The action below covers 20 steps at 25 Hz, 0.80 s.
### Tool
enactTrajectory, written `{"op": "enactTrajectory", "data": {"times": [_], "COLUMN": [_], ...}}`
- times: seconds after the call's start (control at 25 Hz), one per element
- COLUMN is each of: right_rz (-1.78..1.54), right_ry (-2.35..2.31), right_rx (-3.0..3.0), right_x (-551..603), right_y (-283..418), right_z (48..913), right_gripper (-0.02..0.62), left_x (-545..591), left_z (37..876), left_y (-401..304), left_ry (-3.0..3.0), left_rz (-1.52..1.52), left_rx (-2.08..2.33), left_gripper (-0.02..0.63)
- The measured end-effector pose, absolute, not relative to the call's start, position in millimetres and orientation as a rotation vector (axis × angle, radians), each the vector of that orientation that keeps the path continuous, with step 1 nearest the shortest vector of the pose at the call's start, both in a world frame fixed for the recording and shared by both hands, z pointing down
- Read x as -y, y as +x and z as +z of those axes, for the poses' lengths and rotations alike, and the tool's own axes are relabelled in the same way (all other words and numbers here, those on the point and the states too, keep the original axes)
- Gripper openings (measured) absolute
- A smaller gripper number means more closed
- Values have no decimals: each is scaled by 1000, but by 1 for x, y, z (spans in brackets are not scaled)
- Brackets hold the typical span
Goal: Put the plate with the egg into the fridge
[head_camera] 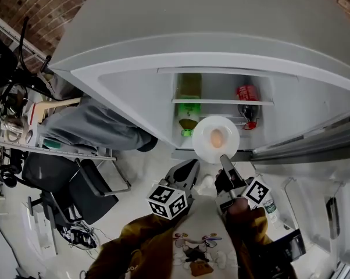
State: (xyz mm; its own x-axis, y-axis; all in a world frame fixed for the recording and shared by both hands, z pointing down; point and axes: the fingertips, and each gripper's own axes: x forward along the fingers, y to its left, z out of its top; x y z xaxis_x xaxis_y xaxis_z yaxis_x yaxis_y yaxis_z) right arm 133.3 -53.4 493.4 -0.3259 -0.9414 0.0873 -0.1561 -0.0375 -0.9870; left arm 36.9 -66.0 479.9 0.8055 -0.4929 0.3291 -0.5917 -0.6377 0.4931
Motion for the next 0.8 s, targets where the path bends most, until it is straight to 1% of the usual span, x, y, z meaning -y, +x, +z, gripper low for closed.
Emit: {"op": "enactTrajectory", "data": {"times": [0.8], "right_rz": [-1501], "right_ry": [-1112], "right_rx": [-1525], "right_x": [117], "right_y": [120], "right_z": [503], "right_gripper": [21], "left_x": [90], "left_z": [480], "left_y": [16], "left_ry": [2353], "left_rz": [158], "left_rx": [874], "left_gripper": [6]}}
